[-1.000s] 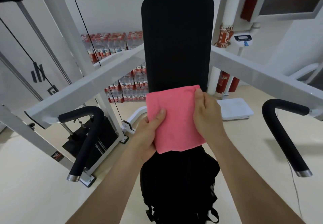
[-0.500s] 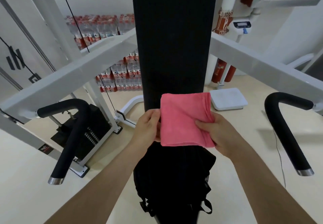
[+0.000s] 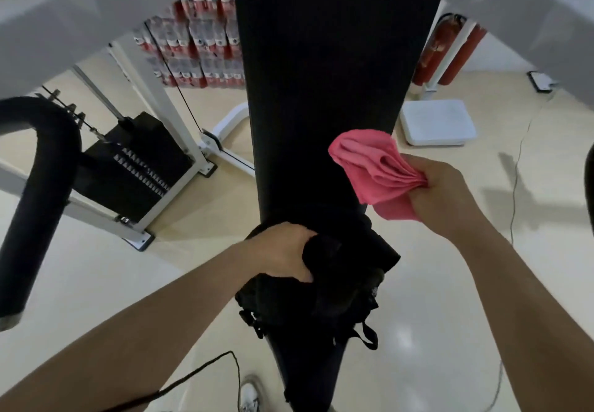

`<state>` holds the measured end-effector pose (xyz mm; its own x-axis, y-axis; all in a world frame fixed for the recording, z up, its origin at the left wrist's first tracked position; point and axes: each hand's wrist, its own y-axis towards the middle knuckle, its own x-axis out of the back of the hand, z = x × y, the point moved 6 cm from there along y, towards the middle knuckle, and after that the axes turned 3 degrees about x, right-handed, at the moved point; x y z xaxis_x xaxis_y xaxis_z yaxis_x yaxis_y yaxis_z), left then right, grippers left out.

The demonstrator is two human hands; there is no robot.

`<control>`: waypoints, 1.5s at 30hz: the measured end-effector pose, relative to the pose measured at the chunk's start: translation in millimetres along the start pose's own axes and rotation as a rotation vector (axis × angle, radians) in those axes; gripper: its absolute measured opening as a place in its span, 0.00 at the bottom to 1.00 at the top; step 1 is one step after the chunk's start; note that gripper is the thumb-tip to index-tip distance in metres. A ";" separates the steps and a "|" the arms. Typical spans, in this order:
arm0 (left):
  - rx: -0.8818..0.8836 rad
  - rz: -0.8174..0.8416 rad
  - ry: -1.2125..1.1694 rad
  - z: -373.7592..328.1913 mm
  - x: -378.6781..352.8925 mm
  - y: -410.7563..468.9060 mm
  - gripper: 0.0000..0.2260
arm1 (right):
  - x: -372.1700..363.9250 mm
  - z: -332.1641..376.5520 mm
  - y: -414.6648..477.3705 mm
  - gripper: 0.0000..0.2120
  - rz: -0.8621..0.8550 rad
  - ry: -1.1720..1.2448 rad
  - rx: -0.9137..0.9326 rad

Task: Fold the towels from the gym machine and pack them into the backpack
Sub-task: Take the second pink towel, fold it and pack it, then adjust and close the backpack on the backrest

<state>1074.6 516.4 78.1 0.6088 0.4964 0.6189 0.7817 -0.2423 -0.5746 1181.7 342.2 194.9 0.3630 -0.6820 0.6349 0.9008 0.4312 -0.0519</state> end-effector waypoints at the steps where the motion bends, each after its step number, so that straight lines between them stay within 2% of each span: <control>1: -0.048 0.094 0.061 -9.5 -16.9 -10.2 0.18 | -5.0 0.8 3.1 0.26 0.055 -0.013 0.016; 4: -0.170 0.234 0.203 -31.6 -59.7 -38.7 0.15 | -37.4 5.9 4.9 0.25 0.349 -0.153 0.078; 8: -0.342 0.169 0.242 -53.5 -71.6 -59.0 0.28 | -118.5 -19.7 -16.4 0.24 0.729 -0.441 0.152; 11: -0.387 0.155 0.205 -54.5 -74.6 -69.5 0.27 | -170.6 -53.4 -26.9 0.14 0.875 -0.516 0.069; 14: -0.399 0.130 0.167 -52.0 -76.9 -75.1 0.24 | -202.9 -69.7 -29.1 0.16 1.002 -0.474 0.031; 16: -0.399 0.114 0.171 -52.3 -78.2 -74.9 0.22 | -214.2 -80.3 -25.6 0.08 0.964 -0.471 -0.027; 17: -0.392 0.121 0.175 -52.1 -79.5 -73.9 0.21 | -218.5 -91.5 -20.0 0.09 0.863 -0.499 -0.052; 19: -0.365 0.139 0.153 -49.5 -77.6 -70.2 0.22 | -215.6 -96.4 -12.1 0.17 0.641 -0.616 0.005; 20: -0.349 0.143 0.130 -46.4 -75.5 -67.4 0.23 | -210.2 -92.6 -10.6 0.17 0.558 -0.621 0.035; 23: -0.262 0.168 0.024 -38.4 -63.3 -63.9 0.20 | -179.9 -80.2 -20.4 0.16 0.433 -0.431 -0.012; 25: -0.157 0.251 -0.097 -25.9 -54.7 -63.9 0.18 | -153.1 -68.5 -39.0 0.16 0.485 -0.262 -0.074; 27: -0.067 0.307 -0.355 -10.2 -39.4 -62.5 0.16 | -133.7 -48.3 -73.9 0.18 0.706 0.106 -0.236; 28: -0.050 0.250 -0.467 -0.5 -28.3 -56.9 0.13 | -125.7 -37.0 -90.7 0.17 0.778 0.259 -0.305; 29: -0.032 0.103 -0.490 12.1 -15.1 -47.3 0.10 | -117.2 -27.8 -101.6 0.14 0.798 0.308 -0.296; 31: 0.048 -0.332 -0.233 37.7 12.5 -24.2 0.10 | -104.3 -22.7 -110.0 0.19 0.751 0.111 -0.172; 32: 0.099 -0.468 -0.030 43.3 17.9 -14.5 0.16 | -102.2 -23.0 -112.3 0.21 0.719 -0.040 -0.125; 33: 0.147 -0.489 0.167 45.6 15.0 -4.1 0.25 | -102.1 -20.7 -114.0 0.21 0.693 -0.173 -0.092; 35: 0.227 -0.329 0.469 52.6 -7.5 14.9 0.43 | -105.0 -11.0 -116.8 0.14 0.656 -0.321 0.031; 36: 0.248 -0.254 0.553 56.9 -19.7 21.0 0.45 | -106.1 -5.9 -118.3 0.09 0.633 -0.367 0.090; 38: 0.257 -0.233 0.586 59.6 -29.1 29.2 0.38 | -105.6 0.7 -121.8 0.04 0.585 -0.439 0.143; 43: 0.138 -0.387 0.319 25.0 0.2 22.4 0.18 | -79.7 7.0 -112.8 0.14 0.366 -0.477 0.121; 45: 0.070 -0.445 0.204 3.3 9.7 4.2 0.13 | -53.7 13.7 -109.0 0.16 0.267 -0.403 0.052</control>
<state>1083.4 522.9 80.0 0.2379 0.3637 0.9007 0.9652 0.0156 -0.2612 1060.7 339.9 177.1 0.4499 -0.2648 0.8530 0.7717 0.5960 -0.2220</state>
